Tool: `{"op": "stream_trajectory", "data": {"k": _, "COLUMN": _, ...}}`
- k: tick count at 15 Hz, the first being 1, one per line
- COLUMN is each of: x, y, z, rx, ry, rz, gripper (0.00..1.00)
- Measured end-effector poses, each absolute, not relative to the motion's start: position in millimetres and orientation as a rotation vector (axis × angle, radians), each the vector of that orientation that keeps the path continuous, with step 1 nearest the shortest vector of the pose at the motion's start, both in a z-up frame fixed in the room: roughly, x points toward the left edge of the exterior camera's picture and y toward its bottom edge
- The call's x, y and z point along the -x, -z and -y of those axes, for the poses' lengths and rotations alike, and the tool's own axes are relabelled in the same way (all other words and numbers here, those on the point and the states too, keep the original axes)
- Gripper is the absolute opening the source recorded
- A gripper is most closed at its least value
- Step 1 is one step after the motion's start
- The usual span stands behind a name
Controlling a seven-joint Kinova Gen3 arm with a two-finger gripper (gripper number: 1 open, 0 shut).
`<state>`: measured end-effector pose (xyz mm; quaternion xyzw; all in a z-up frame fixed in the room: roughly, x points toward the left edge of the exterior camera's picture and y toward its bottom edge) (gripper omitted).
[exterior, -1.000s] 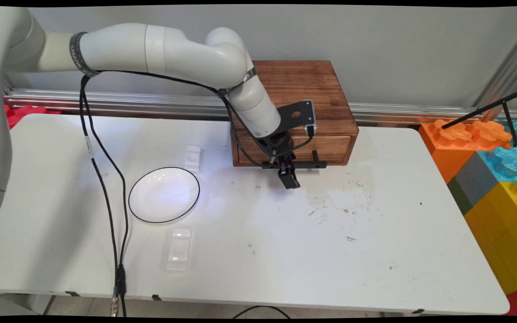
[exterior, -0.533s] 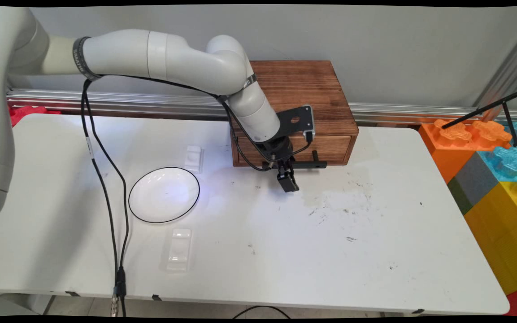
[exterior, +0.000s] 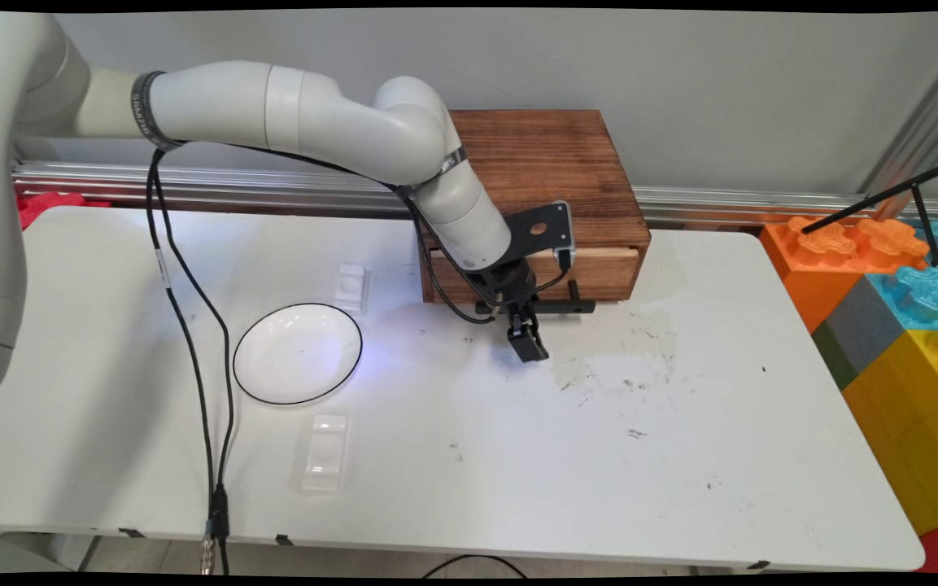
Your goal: Open the drawer
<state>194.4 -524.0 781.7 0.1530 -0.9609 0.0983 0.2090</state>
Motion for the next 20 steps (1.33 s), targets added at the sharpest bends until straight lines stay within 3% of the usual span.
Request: {"op": "stream_trajectory", "data": {"k": 20, "x": -173, "y": -790, "z": 446, "rx": -0.459, "ry": -0.171, "rz": 2.612, "gripper": 1.0}}
